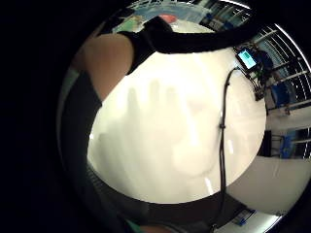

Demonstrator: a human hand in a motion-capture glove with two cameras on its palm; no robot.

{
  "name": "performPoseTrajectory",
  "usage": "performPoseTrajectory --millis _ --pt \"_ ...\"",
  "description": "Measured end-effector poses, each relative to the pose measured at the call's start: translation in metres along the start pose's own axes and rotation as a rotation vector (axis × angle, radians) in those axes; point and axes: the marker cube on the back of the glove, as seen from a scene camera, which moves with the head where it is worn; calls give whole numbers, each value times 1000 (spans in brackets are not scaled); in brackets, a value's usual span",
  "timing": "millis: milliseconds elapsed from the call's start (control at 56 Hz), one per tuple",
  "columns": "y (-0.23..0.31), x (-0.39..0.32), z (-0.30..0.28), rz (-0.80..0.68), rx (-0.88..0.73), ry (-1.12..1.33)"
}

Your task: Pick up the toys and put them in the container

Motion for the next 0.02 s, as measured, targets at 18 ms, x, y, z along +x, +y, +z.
performPoseTrajectory --millis 18 --pt "0 0 0 0 1 0"
